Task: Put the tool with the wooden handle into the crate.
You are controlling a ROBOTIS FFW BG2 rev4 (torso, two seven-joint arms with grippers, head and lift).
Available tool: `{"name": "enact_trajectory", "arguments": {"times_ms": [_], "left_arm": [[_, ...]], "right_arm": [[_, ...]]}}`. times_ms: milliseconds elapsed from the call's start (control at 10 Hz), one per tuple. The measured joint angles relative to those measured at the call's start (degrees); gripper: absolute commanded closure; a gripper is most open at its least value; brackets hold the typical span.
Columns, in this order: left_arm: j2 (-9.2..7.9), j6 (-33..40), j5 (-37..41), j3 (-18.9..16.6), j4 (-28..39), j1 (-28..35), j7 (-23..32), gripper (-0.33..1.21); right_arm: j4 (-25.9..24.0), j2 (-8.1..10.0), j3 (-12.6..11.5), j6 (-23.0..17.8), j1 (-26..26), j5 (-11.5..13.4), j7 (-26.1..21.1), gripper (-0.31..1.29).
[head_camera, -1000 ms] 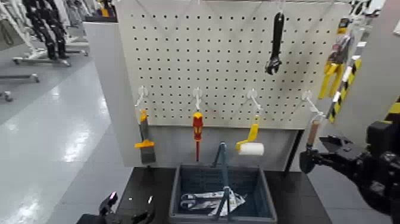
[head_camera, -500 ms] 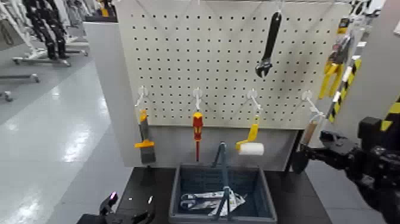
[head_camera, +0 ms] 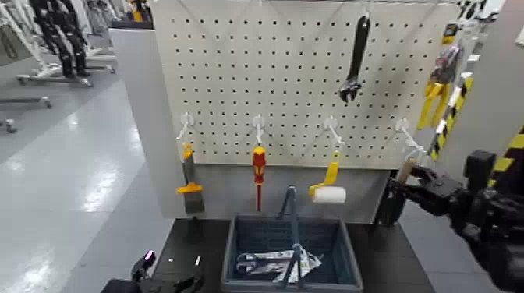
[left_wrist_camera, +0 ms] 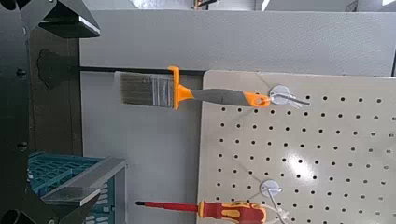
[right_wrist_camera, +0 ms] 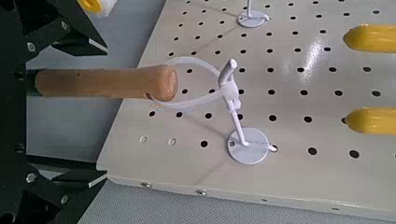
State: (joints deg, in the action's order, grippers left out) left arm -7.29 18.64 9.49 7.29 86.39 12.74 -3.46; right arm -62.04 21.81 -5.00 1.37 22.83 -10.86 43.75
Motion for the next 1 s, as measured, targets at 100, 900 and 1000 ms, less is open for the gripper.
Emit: {"name": "enact_trajectory", "arguments": {"times_ms": [100,900,1000], "left_arm": [[0.00,0.0,0.0,0.0,0.0,0.0,-0.1,0.11],[-0.07,0.0,0.0,-0.2,0.1,0.1,-0.2,0.11],[-0.08,0.1,0.0,-0.3,0.1,0.2,-0.2,0.11]], "right_arm": [[0.7,-0.19,0.3,-0.3,0.3,0.0,-0.4,1.03],[0.0,-0.88,1.9,0.0,0.1,-0.1,-1.0,1.22],[-0.4,-0.98,1.7,-0.2,-0.3,-0.4,-1.0,1.22]]}}
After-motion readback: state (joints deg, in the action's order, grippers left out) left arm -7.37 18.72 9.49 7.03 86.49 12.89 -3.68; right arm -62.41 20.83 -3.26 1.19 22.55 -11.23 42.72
